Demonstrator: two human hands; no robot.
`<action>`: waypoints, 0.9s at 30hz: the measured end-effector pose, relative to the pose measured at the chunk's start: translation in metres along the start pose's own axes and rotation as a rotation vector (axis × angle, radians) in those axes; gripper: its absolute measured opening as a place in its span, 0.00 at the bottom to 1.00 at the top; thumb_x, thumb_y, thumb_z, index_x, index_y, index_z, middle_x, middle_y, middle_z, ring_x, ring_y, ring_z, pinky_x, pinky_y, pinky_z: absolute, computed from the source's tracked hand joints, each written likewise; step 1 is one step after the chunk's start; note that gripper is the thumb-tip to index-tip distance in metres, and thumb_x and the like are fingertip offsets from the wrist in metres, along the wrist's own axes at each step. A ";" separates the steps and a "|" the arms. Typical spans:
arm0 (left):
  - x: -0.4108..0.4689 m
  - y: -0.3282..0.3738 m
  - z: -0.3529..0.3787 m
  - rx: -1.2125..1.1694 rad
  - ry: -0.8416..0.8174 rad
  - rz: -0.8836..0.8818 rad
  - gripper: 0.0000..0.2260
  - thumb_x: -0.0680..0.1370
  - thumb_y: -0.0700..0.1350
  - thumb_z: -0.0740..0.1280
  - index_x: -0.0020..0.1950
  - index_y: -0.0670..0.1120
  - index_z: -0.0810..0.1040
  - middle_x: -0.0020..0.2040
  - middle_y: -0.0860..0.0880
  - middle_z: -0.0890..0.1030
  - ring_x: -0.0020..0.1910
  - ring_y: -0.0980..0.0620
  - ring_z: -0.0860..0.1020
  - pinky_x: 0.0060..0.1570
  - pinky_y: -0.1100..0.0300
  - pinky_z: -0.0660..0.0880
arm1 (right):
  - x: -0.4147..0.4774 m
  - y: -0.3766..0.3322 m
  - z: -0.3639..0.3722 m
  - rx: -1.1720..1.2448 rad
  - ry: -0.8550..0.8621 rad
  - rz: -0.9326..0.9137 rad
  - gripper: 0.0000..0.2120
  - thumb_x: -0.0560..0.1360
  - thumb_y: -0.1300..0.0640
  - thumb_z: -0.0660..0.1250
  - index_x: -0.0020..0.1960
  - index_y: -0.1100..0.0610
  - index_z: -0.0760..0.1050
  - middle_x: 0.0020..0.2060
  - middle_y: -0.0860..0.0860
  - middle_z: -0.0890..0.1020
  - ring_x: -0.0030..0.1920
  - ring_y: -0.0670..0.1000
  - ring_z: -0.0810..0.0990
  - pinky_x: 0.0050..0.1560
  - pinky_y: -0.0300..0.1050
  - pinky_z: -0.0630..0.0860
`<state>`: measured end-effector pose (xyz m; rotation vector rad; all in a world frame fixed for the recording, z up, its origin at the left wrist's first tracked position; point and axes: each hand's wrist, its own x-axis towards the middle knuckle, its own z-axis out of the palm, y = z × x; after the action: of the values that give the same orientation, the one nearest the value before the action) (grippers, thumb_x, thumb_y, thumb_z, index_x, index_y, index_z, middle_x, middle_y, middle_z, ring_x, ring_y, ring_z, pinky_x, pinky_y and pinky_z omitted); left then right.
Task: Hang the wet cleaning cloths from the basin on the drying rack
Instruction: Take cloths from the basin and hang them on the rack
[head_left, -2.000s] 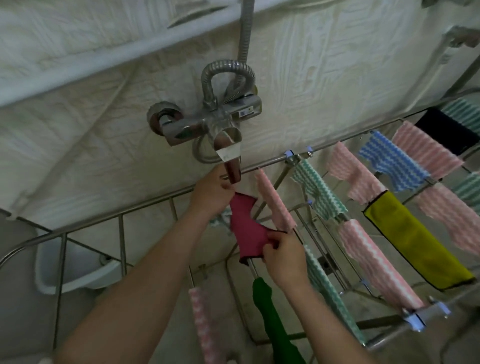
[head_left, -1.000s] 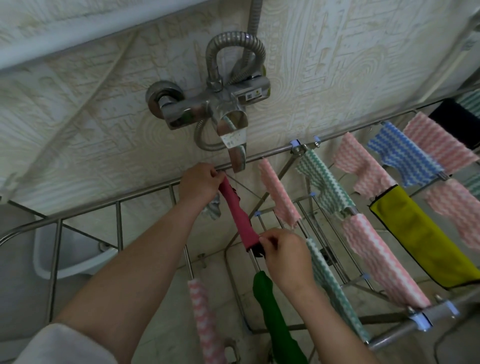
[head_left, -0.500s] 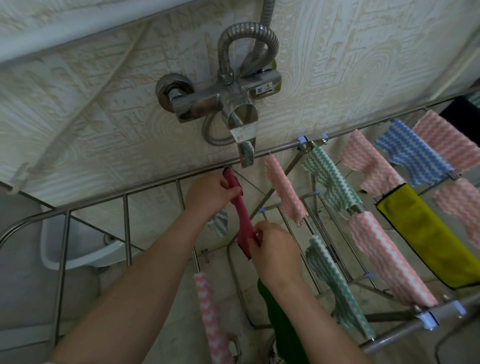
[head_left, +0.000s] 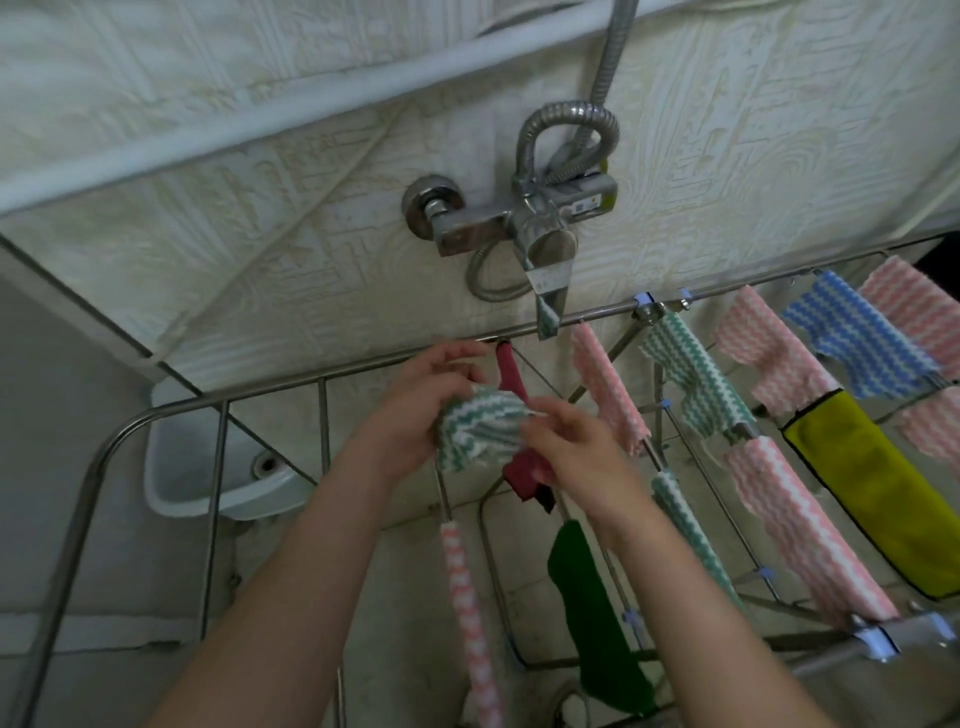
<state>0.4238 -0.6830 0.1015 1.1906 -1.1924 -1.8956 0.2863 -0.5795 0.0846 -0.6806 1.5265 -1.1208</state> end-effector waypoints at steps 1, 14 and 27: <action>-0.014 0.004 -0.006 -0.104 -0.049 0.001 0.18 0.73 0.27 0.57 0.53 0.44 0.78 0.41 0.48 0.79 0.38 0.52 0.77 0.42 0.58 0.76 | -0.003 -0.007 0.001 0.192 -0.096 0.107 0.15 0.77 0.55 0.67 0.63 0.52 0.74 0.51 0.50 0.83 0.48 0.47 0.82 0.47 0.41 0.79; -0.086 -0.007 -0.057 0.247 -0.016 0.195 0.14 0.66 0.43 0.76 0.47 0.51 0.76 0.49 0.50 0.79 0.46 0.49 0.78 0.47 0.52 0.78 | -0.022 -0.017 0.046 0.220 -0.164 0.135 0.05 0.73 0.60 0.70 0.40 0.58 0.84 0.33 0.52 0.84 0.27 0.44 0.78 0.23 0.33 0.68; -0.094 0.001 -0.077 0.744 0.228 0.411 0.07 0.78 0.43 0.65 0.46 0.54 0.81 0.40 0.60 0.81 0.41 0.63 0.78 0.41 0.71 0.72 | -0.042 -0.047 0.065 -0.984 0.253 -0.617 0.09 0.75 0.52 0.67 0.45 0.54 0.85 0.45 0.51 0.81 0.47 0.52 0.78 0.45 0.50 0.77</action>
<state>0.5337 -0.6342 0.1225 1.3335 -1.9087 -0.9960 0.3527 -0.5808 0.1453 -1.8200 2.1599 -0.8364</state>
